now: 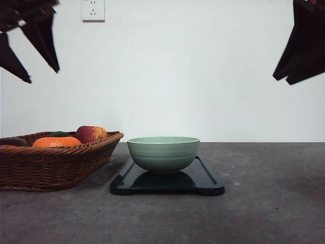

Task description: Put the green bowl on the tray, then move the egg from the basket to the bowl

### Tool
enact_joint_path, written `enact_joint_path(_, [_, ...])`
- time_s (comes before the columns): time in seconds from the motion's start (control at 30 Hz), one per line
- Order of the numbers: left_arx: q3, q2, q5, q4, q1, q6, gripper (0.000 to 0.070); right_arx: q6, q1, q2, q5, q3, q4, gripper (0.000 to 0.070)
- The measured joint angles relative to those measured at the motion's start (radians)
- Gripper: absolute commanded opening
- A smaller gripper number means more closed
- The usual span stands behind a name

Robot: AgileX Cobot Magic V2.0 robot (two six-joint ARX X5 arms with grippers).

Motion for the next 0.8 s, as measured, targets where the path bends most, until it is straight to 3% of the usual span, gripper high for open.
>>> enact_joint_path(0.2, [0.176,0.203,-0.094,-0.048,-0.028,-0.001,0.0395,-0.003,0.0,0.0,-0.001,-0.002,-0.017,0.0199])
enact_joint_path(0.37, [0.274,0.349,-0.103,-0.071,-0.028,-0.002,0.0426,-0.007,0.0,0.0,-0.001,-0.002,-0.017,0.0199])
enact_joint_path(0.47, [0.293,0.409,-0.119,-0.083,-0.028,-0.003,0.0475,-0.009,0.0,0.0,-0.001,-0.002,-0.017,0.0199])
enact_joint_path(0.8, [0.293,0.543,-0.128,-0.101,-0.028,-0.004,0.0473,-0.01,0.0,0.0,-0.001,-0.002,-0.017,0.0199])
